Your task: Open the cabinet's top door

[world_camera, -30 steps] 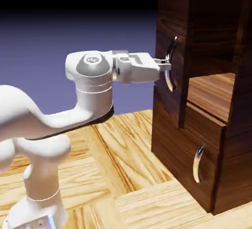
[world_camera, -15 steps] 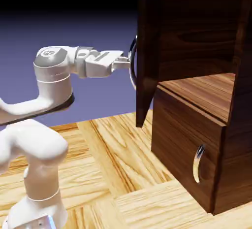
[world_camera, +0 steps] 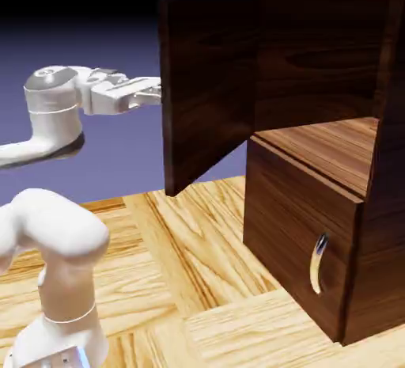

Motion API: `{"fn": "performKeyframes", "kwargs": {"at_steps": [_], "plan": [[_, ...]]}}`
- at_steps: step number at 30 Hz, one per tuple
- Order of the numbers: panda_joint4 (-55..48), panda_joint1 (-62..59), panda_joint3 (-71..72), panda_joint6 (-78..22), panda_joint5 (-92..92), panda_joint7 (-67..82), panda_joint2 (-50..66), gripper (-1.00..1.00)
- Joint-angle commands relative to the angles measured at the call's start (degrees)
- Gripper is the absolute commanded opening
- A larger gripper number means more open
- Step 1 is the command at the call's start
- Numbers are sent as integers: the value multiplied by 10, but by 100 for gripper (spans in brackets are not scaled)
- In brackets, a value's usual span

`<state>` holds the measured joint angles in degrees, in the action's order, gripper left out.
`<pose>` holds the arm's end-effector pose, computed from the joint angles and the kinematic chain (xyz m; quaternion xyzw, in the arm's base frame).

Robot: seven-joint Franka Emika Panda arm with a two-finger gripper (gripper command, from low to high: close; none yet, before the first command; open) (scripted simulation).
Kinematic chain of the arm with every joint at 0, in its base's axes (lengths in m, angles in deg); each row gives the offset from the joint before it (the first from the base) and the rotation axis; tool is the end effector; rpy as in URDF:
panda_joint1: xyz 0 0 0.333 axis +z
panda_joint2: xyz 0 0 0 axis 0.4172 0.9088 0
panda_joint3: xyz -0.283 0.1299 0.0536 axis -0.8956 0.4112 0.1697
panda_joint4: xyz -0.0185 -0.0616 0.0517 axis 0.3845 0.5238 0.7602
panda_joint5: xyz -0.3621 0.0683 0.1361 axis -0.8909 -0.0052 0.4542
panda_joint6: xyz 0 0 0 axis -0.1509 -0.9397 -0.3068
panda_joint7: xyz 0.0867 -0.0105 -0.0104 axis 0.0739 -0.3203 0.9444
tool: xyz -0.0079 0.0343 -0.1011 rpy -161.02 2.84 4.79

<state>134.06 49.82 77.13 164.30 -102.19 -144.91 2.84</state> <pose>0.1563 0.1150 0.5679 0.4698 -0.5285 0.7058 0.0414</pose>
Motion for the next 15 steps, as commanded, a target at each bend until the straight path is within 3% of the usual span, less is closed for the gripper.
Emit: {"fn": "performKeyframes", "kwargs": {"at_steps": [1,15], "plan": [[-12,-7,21,-16,18,-4,12,-100],[-266,-234,302,-253,209,-51,179,-100]]}}
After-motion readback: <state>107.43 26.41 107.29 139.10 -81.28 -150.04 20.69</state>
